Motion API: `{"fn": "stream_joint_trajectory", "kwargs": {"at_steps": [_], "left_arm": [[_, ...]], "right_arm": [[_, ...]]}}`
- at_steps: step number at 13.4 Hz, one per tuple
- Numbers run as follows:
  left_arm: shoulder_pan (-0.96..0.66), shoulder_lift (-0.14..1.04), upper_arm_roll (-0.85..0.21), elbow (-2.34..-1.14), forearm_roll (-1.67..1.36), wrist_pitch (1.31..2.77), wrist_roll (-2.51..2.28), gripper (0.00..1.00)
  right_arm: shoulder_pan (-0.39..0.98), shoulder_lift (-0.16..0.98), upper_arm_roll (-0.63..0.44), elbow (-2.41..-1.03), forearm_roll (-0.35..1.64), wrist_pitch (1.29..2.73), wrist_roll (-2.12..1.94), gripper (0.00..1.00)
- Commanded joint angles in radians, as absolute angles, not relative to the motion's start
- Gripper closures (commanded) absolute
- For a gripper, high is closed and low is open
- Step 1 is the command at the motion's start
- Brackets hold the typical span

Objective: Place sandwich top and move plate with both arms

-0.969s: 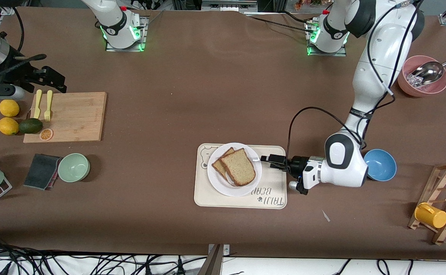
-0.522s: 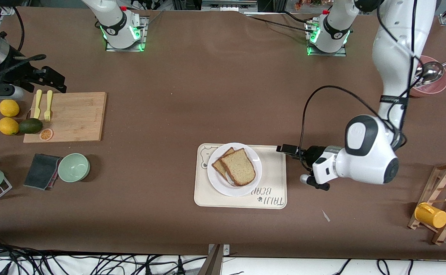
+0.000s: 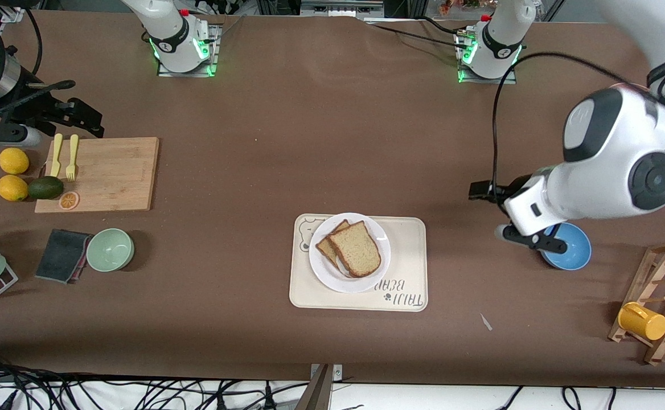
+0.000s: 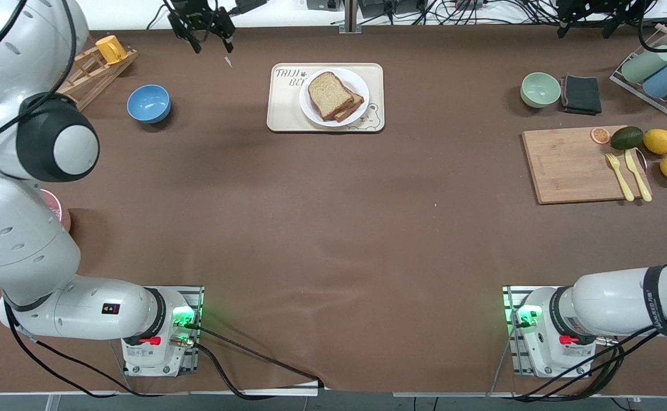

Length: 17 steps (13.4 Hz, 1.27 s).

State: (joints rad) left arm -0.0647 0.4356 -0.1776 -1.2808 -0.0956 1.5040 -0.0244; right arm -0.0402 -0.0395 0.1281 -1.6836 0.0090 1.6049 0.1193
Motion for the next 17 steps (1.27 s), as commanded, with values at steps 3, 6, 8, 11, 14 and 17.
{"fn": "stream_joint_trajectory", "kwargs": {"at_steps": [3,6,8,11,14,17], "left_arm": [[-0.126,0.253,-0.199,-1.324,0.115,1.401,-0.17,0.0],[-0.089,0.033,-0.154,-1.612,0.048,1.683,-0.164,0.0],[-0.064,-0.078,-0.149,-1.797,0.022,1.825,-0.158,0.0],[0.006,-0.077,-0.169,-1.786,0.02,1.795,-0.16,0.0],[0.018,-0.077,-0.183,-1.779,0.018,1.705,-0.161,0.0],[0.018,-0.037,-0.16,-1.72,-0.067,1.66,-0.161,0.0]], "right_arm": [[-0.037,-0.051,0.129,-1.667,0.002,1.583,0.135,0.0],[-0.037,-0.051,0.129,-1.675,0.0,1.583,0.129,0.0],[-0.037,-0.051,0.127,-1.674,0.0,1.585,0.127,0.0],[-0.037,-0.049,0.129,-1.671,-0.002,1.588,0.133,0.0],[-0.037,-0.049,0.127,-1.667,-0.002,1.588,0.135,0.0],[-0.037,-0.049,0.129,-1.667,-0.002,1.586,0.135,0.0]]}}
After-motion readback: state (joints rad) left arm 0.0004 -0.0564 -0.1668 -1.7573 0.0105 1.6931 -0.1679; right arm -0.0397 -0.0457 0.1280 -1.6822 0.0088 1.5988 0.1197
